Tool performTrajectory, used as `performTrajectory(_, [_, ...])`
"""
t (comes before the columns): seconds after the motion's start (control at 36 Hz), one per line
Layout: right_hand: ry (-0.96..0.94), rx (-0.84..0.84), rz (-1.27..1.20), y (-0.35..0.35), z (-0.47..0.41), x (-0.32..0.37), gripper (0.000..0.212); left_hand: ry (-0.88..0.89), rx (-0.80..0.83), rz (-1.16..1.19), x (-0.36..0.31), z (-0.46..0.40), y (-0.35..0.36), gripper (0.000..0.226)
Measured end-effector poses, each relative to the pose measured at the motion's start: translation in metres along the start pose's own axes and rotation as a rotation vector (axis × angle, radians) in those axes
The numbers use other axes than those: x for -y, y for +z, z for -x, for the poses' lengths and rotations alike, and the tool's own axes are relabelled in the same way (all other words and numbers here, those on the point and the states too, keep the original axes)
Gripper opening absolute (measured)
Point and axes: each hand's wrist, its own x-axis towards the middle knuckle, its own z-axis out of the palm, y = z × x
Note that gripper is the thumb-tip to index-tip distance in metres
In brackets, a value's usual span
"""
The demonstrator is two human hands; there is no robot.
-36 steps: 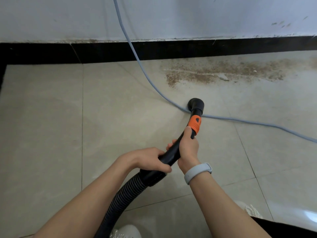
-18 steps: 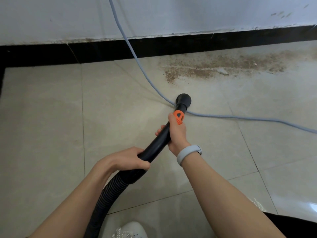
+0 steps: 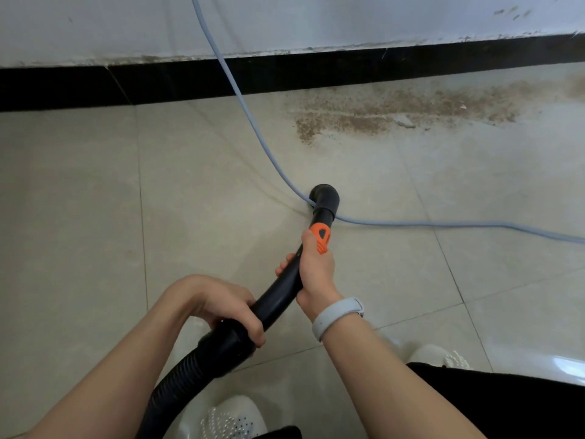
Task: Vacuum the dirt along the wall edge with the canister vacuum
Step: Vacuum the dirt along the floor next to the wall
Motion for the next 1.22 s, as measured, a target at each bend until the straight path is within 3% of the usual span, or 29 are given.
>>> performTrajectory(0.22, [-0.030, -0.034, 0.004, -0.004, 0.003, -0.008, 0.018, 0.056, -0.026, 0.020, 0.011, -0.001, 0.007, 0.014])
performTrajectory(0.39, [-0.041, 0.013, 0.049, 0.027, -0.001, -0.014, 0.017, 0.154, -0.165, 0.132, 0.038, 0.010, -0.002, 0.030])
performTrajectory(0.58, [-0.036, 0.130, 0.115, 0.057, -0.009, -0.012, 0.016, 0.236, -0.304, 0.208, 0.048, 0.015, -0.011, 0.028])
performTrajectory(0.69, [-0.066, 0.102, 0.144, 0.053, -0.018, -0.003, 0.017, 0.278, -0.365, 0.214, 0.044, 0.003, -0.010, 0.030])
performTrajectory(0.81, [-0.122, 0.057, 0.135, 0.044, -0.029, 0.010, 0.019, 0.333, -0.429, 0.217, 0.035, -0.011, -0.011, 0.016])
performTrajectory(1.08, [-0.198, -0.034, 0.200, 0.041, -0.063, 0.040, 0.033, 0.433, -0.760, 0.126, 0.009, -0.046, -0.013, 0.024])
performTrajectory(1.22, [-0.180, 0.012, 0.282, 0.060, -0.071, 0.045, 0.034, 0.393, -0.938, 0.209, 0.008, -0.053, -0.013, 0.042])
